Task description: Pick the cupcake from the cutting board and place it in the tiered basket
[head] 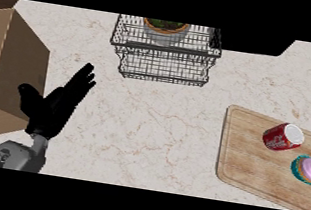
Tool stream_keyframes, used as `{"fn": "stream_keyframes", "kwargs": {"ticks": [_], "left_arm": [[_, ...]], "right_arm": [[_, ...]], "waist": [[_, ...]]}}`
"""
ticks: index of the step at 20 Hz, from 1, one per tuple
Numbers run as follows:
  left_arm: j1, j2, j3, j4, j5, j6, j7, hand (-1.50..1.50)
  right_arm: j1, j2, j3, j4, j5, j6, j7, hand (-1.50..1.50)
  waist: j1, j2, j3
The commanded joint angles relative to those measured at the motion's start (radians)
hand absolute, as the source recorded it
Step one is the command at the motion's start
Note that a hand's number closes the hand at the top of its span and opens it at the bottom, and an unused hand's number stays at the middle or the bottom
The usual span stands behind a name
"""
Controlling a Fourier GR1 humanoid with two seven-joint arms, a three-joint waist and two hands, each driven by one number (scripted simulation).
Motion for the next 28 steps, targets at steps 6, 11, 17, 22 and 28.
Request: {"fn": "stream_keyframes", "kwargs": {"ticks": [6, 11, 17, 22, 28], "left_arm": [[0.021, 0.008, 0.018, -0.009, 0.002, -0.011, 0.018, 0.00], [-0.065, -0.028, 0.028, 0.021, -0.018, 0.020, 0.071, 0.00], [-0.020, -0.003, 0.065, 0.001, -0.005, -0.060, 0.046, 0.00], [-0.013, -0.013, 0.065, -0.010, -0.015, -0.068, 0.065, 0.00], [-0.062, -0.038, 0.098, 0.085, -0.023, -0.118, 0.029, 0.00]], "right_arm": [[0.194, -0.165, -0.106, -0.063, 0.328, -0.248, -0.135, -1.50], [0.375, -0.115, -0.124, -0.345, 0.396, -0.331, 0.039, -1.50], [0.493, -0.021, -0.150, -0.585, 0.459, -0.291, 0.208, -1.50], [0.522, 0.056, -0.103, -0.712, 0.622, -0.357, 0.376, -1.50], [0.449, 0.154, 0.025, -0.668, 0.840, -0.392, 0.464, -1.50]], "waist": [[0.003, -0.011, -0.008], [-0.010, -0.011, -0.009], [0.010, -0.009, -0.008], [0.016, -0.008, -0.007], [0.019, -0.006, -0.007]]}}
